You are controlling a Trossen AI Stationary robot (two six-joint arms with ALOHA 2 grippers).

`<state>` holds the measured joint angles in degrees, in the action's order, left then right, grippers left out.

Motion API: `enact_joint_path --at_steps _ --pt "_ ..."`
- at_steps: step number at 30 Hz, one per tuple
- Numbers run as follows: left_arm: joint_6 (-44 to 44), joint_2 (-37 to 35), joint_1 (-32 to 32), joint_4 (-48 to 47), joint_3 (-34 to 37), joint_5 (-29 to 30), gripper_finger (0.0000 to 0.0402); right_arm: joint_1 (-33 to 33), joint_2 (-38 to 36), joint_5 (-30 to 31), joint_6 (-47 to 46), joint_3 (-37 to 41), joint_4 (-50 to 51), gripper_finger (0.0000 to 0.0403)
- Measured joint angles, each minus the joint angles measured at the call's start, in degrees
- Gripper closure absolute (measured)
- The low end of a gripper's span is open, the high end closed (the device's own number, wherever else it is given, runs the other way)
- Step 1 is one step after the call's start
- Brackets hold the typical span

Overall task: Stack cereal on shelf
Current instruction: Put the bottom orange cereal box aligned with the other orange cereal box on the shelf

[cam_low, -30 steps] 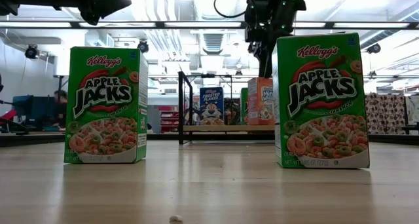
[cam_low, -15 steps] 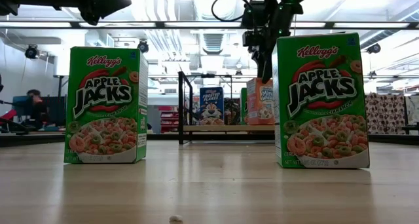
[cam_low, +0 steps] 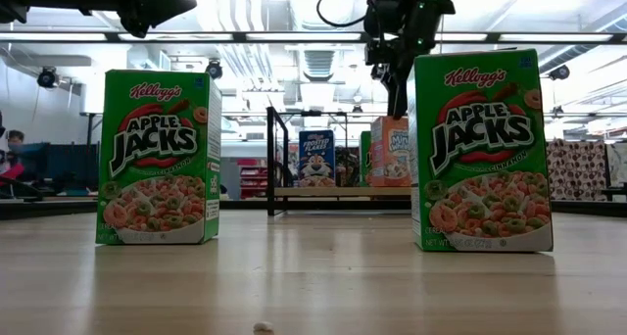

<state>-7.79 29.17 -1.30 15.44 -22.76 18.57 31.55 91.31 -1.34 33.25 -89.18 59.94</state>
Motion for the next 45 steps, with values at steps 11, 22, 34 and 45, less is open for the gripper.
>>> enact_joint_path --at_steps 11,22,34,45 --pt "0.0 0.34 0.0 0.01 -0.01 0.0 0.0171 0.37 2.86 -0.59 3.09 0.73 1.35 0.0155" --pt "-0.01 1.14 0.0 0.33 -0.02 0.0 0.0171 0.37 2.71 -0.6 2.81 0.73 3.06 0.0217" --pt "0.0 1.14 0.0 0.44 -0.02 0.0 0.0171 3.37 0.61 -0.11 3.8 0.73 7.28 0.0234" --pt "0.0 1.14 0.02 0.38 -0.02 0.0 0.0171 12.64 -3.0 -3.81 3.87 2.38 7.58 0.0235"
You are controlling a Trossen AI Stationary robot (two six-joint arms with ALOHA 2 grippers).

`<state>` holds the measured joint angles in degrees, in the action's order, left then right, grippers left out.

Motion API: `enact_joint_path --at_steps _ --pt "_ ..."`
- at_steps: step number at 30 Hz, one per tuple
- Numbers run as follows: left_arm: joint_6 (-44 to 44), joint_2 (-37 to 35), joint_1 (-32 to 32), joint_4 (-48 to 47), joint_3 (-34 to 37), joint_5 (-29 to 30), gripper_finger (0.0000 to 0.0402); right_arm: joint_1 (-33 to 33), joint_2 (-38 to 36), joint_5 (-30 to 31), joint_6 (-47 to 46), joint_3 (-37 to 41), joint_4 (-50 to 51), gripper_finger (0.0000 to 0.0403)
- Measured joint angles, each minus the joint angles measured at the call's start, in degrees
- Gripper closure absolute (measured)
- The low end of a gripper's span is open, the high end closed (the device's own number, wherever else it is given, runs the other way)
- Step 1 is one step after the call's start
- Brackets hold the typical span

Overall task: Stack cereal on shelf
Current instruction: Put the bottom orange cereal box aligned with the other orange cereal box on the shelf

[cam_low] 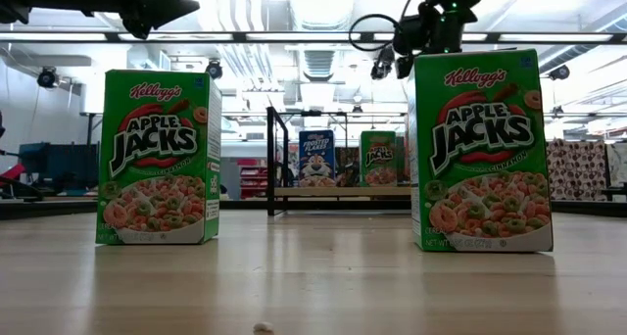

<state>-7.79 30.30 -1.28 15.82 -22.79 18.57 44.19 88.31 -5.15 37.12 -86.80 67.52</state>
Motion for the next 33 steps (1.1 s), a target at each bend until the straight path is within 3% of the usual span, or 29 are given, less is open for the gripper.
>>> enact_joint_path --at_steps 7,12,33 --pt "0.0 0.16 0.0 -0.17 0.0 0.0 0.0171 2.22 -1.09 1.19 0.46 3.31 -0.49 0.0241" --pt "0.0 0.37 0.0 -0.21 0.0 -0.01 0.0171 2.29 -1.09 5.22 1.11 4.64 -0.52 0.0247" --pt "0.38 0.37 0.0 -0.18 0.0 -0.02 0.0171 2.22 -0.22 5.23 0.97 4.82 -0.65 0.0245"
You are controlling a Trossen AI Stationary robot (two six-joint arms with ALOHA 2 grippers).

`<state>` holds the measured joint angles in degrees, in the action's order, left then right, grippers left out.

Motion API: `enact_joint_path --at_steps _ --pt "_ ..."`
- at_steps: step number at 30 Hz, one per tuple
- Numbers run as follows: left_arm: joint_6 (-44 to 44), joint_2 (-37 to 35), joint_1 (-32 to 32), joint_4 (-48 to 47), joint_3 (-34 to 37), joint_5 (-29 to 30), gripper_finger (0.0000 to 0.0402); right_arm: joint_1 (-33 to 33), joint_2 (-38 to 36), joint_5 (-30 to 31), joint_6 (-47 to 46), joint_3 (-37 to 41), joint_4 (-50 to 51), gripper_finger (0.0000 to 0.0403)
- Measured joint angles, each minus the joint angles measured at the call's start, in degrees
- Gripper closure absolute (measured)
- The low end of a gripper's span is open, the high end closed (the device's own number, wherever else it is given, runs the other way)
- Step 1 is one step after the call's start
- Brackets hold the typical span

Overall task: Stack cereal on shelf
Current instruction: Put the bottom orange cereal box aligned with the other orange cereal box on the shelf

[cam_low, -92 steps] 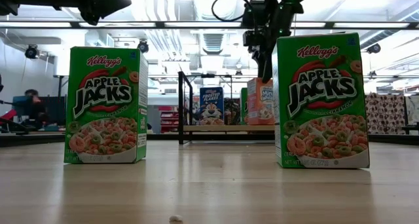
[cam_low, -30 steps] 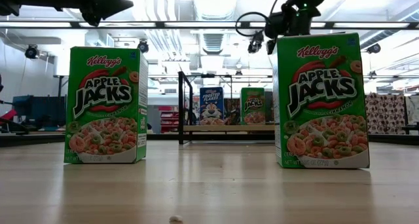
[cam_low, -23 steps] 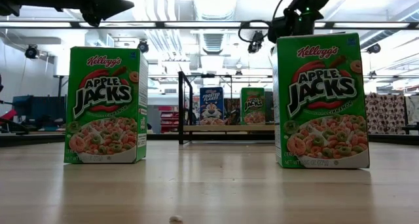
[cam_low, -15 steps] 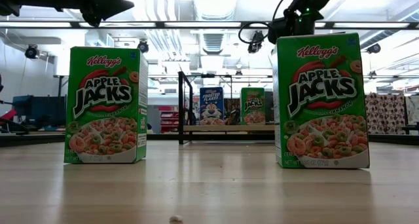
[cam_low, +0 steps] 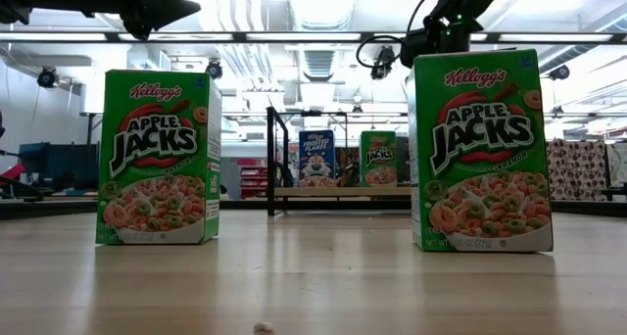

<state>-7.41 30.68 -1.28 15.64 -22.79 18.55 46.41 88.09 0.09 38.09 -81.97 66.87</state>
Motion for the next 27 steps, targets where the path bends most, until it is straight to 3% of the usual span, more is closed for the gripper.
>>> enact_joint_path --at_steps 10,21,27 --pt "0.01 0.0 -0.01 0.0 0.0 0.0 0.0171 0.0 -0.02 0.05 0.52 0.0 -0.07 0.0243" --pt "0.02 0.0 0.0 0.0 0.0 0.0 0.0171 -0.02 -0.26 3.02 -0.57 0.09 -0.27 0.0184" --pt "0.01 0.0 -0.01 0.0 0.0 0.0 0.0171 -0.04 -1.04 2.98 -0.67 -0.92 0.76 0.0176"
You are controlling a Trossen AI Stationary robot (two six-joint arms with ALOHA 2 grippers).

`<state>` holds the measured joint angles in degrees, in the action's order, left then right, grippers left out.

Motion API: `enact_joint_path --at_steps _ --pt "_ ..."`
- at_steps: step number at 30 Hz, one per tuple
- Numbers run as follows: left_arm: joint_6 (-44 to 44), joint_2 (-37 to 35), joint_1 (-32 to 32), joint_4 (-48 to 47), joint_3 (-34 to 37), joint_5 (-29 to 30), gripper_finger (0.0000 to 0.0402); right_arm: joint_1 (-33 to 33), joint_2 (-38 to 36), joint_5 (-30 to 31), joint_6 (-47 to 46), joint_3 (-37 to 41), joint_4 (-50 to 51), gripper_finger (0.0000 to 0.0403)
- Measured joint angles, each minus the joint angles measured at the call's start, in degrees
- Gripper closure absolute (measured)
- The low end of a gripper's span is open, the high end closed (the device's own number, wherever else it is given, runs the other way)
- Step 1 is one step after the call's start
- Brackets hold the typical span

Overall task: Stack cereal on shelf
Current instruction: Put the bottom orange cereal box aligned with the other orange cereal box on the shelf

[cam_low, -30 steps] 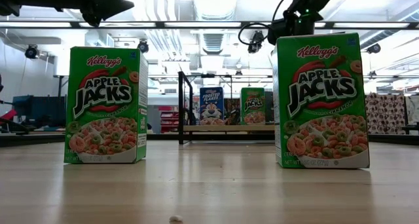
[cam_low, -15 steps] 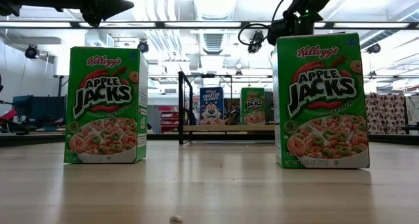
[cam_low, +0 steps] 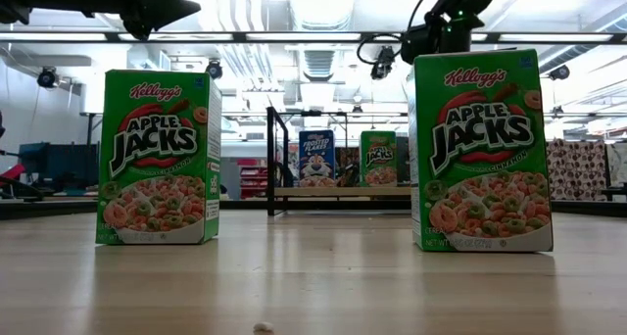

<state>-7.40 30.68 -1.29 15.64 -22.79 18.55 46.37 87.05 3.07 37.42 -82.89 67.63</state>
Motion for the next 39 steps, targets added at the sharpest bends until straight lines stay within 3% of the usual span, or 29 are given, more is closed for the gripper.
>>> enact_joint_path --at_steps 15,22,32,39 --pt "0.0 0.0 0.01 0.0 0.0 0.0 0.0171 -4.39 -0.08 -0.04 -5.47 -8.29 5.71 0.0183" --pt "0.0 0.0 -0.01 0.0 0.0 0.0 0.0171 -7.17 -0.02 -0.04 -8.04 -11.43 4.89 0.0206" --pt "0.0 0.0 0.01 0.0 0.0 0.0 0.0171 -8.39 0.12 -0.04 -12.82 -9.2 -4.9 0.0314" --pt "0.0 0.0 0.01 0.0 0.0 0.0 0.0171 -8.37 1.23 -0.02 -12.14 -7.84 -5.83 0.0389"
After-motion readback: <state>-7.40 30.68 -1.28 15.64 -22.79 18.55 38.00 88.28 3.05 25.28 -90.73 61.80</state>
